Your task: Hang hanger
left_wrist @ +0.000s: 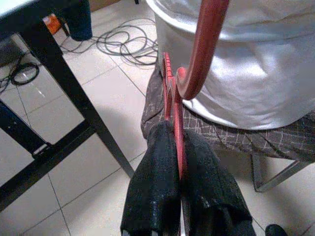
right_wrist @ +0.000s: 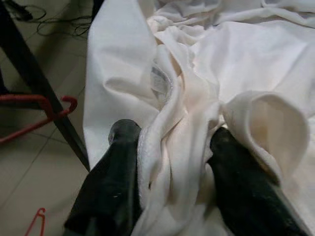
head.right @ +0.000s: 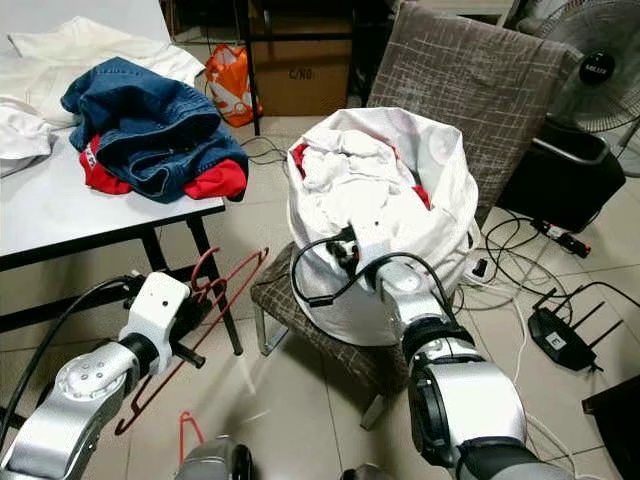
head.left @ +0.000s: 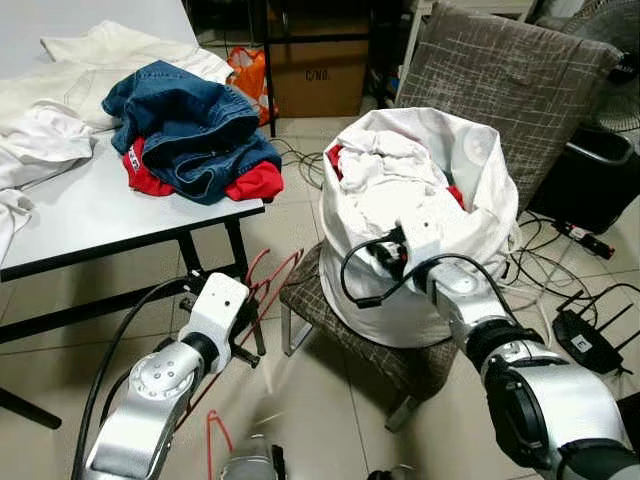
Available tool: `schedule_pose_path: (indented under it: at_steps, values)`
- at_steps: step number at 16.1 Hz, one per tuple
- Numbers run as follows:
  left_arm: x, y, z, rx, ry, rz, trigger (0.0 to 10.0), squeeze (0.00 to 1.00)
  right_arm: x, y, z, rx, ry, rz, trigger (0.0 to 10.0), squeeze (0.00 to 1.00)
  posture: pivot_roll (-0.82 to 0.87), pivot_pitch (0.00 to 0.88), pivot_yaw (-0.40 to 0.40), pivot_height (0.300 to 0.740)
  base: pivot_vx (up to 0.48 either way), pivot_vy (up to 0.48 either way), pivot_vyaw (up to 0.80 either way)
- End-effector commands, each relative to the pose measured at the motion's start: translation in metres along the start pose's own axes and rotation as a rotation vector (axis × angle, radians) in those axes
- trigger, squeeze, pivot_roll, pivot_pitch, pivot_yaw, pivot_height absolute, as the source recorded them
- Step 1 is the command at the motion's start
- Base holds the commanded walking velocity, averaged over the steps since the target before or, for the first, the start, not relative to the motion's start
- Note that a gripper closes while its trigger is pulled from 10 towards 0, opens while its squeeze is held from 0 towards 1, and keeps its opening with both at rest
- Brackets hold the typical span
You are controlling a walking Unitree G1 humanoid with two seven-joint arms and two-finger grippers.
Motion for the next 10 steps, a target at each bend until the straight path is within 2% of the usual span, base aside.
schedule_pose_path:
  at_steps: [1, 5, 6, 7, 8, 9, 10]
  values:
    - [0.003, -0.002, 0.002, 0.009, -0.007, -0.011, 10.0, 0.0, -0.006, -0.009, -0.015, 0.041, 0.042, -0.043, 0.0, 0.0, 0.21, 0.072, 0.002, 0.716, 0.0, 0.0, 0.0]
    - [0.026, -0.009, 0.016, 0.001, -0.053, -0.041, 10.0, 0.0, -0.003, -0.032, 0.054, -0.025, -0.2, -0.076, 0.0, 0.0, 0.13, 0.014, -0.009, 0.716, 0.0, 0.0, 0.0]
    - [0.029, -0.01, 0.018, 0.0, -0.06, -0.046, 10.0, 0.0, -0.003, -0.034, 0.064, -0.034, -0.229, -0.077, 0.0, 0.0, 0.13, 0.011, -0.009, 0.716, 0.0, 0.0, 0.0]
    - [0.035, -0.014, 0.02, 0.0, -0.069, -0.061, 10.0, 0.0, -0.005, -0.041, 0.087, -0.05, -0.306, -0.083, 0.0, 0.0, 0.1, 0.0, -0.005, 0.716, 0.0, 0.0, 0.0]
    - [0.04, -0.016, 0.022, 0.003, -0.074, -0.073, 10.0, 0.0, -0.007, -0.044, 0.105, -0.066, -0.364, -0.081, 0.0, 0.0, 0.09, 0.0, -0.001, 0.716, 0.0, 0.0, 0.0]
    - [0.041, -0.017, 0.023, 0.005, -0.077, -0.08, 10.0, 0.0, -0.008, -0.044, 0.114, -0.078, -0.394, -0.078, 0.0, 0.0, 0.09, 0.0, 0.0, 0.716, 0.0, 0.0, 0.0]
    - [0.046, -0.018, 0.026, 0.011, -0.086, -0.092, 10.0, 0.0, -0.012, -0.046, 0.138, -0.109, -0.475, -0.075, 0.0, 0.0, 0.07, 0.0, 0.009, 0.716, 0.0, 0.0, 0.0]
Point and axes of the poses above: a point about 5 cm out from each wrist's last joint towards the gripper, its own x axis pointing out of the wrist towards the gripper, its own z axis along the axis of the wrist's last joint, y = z × x, the point moved 2 cm from there along x, pointing out of the wrist towards the gripper, and after that the axes turned 6 degrees about -x, right-handed, at the moved point
